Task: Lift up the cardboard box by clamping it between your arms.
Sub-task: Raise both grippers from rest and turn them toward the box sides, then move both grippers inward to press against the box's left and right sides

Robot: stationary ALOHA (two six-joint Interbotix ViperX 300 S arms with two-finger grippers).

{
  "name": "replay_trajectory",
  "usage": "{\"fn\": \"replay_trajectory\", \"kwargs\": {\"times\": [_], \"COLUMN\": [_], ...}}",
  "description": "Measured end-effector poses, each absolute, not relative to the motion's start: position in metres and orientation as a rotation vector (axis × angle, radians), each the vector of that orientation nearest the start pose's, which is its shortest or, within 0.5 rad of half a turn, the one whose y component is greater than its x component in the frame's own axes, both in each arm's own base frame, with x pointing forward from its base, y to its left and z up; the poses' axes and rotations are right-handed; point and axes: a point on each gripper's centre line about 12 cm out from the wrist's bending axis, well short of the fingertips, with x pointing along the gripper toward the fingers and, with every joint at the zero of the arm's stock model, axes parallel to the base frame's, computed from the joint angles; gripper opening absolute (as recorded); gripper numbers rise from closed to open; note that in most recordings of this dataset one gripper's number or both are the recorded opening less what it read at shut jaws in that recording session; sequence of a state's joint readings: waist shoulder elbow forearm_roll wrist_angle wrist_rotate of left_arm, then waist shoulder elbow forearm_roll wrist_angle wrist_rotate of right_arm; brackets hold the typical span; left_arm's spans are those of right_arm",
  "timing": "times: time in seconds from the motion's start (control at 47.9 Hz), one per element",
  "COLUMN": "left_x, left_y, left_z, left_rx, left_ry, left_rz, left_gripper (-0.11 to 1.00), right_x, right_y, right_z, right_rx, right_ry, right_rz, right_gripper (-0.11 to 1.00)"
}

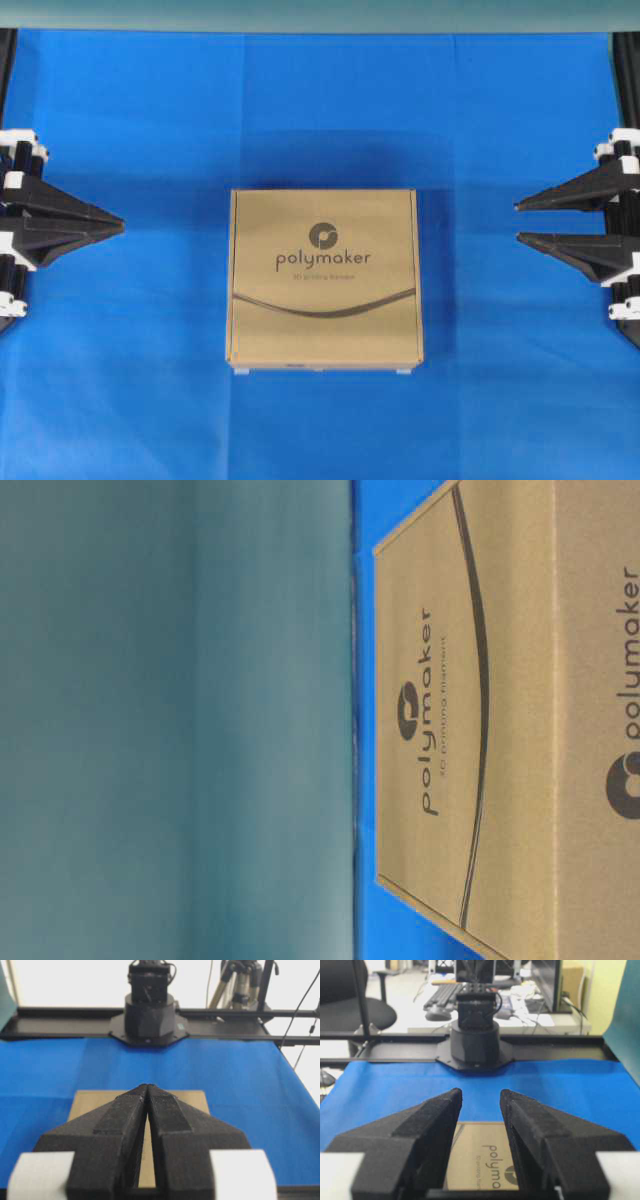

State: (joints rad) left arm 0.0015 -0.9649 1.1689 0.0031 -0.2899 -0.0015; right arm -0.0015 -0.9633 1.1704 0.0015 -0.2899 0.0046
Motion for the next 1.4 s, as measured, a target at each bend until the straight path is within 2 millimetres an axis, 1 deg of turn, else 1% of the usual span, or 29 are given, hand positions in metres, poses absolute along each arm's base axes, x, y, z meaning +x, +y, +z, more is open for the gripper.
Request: {"fn": "replay_trajectory", "kwargs": {"times": [0.021,0.083,0.104,0.146,0.209,0.313,0.397,0.48,0.626,0.689,0.793,0.856,0.918,0.96,1.023,1.064,1.106,1.127,1.169,1.211,1.273,1.315,1.357,1.398], "left_x": [0.199,0.201,0.201,0.203,0.206,0.213,0.221,0.228,0.239,0.243,0.249,0.252,0.255,0.257,0.259,0.259,0.26,0.26,0.261,0.261,0.26,0.261,0.261,0.262], "left_y": [0.0,0.0,-0.001,-0.001,-0.001,0.0,0.0,0.0,0.0,0.0,0.001,0.001,0.001,0.001,0.001,0.001,0.001,0.001,0.002,0.003,0.005,0.006,0.007,0.008], "left_z": [0.295,0.292,0.29,0.289,0.287,0.278,0.27,0.26,0.238,0.232,0.223,0.22,0.215,0.211,0.206,0.204,0.202,0.201,0.199,0.196,0.191,0.188,0.186,0.182], "left_rx": [0.0,-0.032,-0.036,-0.039,-0.048,-0.047,-0.046,-0.043,-0.043,-0.041,-0.032,-0.03,-0.027,-0.027,-0.025,-0.025,-0.025,-0.025,-0.027,-0.028,-0.031,-0.034,-0.036,-0.037], "left_ry": [-0.08,-0.038,-0.024,0.003,0.054,0.164,0.267,0.371,0.531,0.58,0.65,0.682,0.719,0.744,0.77,0.781,0.79,0.793,0.8,0.81,0.828,0.837,0.848,0.86], "left_rz": [0.001,-0.003,-0.004,-0.004,-0.002,0.002,0.007,0.009,0.015,0.016,0.015,0.018,0.016,0.017,0.018,0.018,0.018,0.018,0.021,0.024,0.032,0.037,0.041,0.046], "left_gripper": [0.05,0.0,-0.01,-0.01,-0.01,0.0,-0.01,-0.01,0.0,0.0,0.0,0.0,0.0,0.0,0.0,0.04,0.12,0.18,0.3,0.45,0.63,0.74,0.83,0.87], "right_x": [0.199,0.2,0.201,0.203,0.205,0.208,0.21,0.212,0.216,0.217,0.219,0.22,0.222,0.223,0.224,0.224,0.224,0.224,0.224,0.224,0.225,0.225,0.226,0.227], "right_y": [0.0,-0.001,-0.002,-0.003,-0.004,-0.004,-0.006,-0.007,-0.01,-0.011,-0.013,-0.013,-0.013,-0.014,-0.014,-0.015,-0.016,-0.016,-0.017,-0.017,-0.018,-0.019,-0.02,-0.02], "right_z": [0.295,0.29,0.287,0.281,0.272,0.256,0.245,0.236,0.211,0.203,0.192,0.187,0.182,0.179,0.176,0.173,0.171,0.169,0.167,0.165,0.161,0.159,0.156,0.154], "right_rx": [0.008,0.024,0.036,0.061,0.087,0.097,0.094,0.087,0.076,0.078,0.078,0.075,0.068,0.067,0.065,0.067,0.071,0.069,0.071,0.065,0.05,0.04,0.031,0.03], "right_ry": [-0.083,-0.043,-0.02,0.04,0.157,0.381,0.515,0.613,0.779,0.831,0.903,0.934,0.96,0.974,0.996,1.015,1.034,1.046,1.057,1.066,1.082,1.092,1.097,1.101], "right_rz": [-0.002,-0.009,-0.012,-0.019,-0.026,-0.033,-0.04,-0.046,-0.058,-0.064,-0.069,-0.07,-0.068,-0.068,-0.067,-0.07,-0.074,-0.075,-0.077,-0.076,-0.075,-0.074,-0.071,-0.073], "right_gripper": [0.14,0.06,0.03,-0.01,-0.04,-0.04,-0.03,-0.03,-0.03,-0.02,0.02,0.07,0.15,0.23,0.4,0.52,0.64,0.72,0.82,0.92,0.99,0.99,0.98,0.98]}}
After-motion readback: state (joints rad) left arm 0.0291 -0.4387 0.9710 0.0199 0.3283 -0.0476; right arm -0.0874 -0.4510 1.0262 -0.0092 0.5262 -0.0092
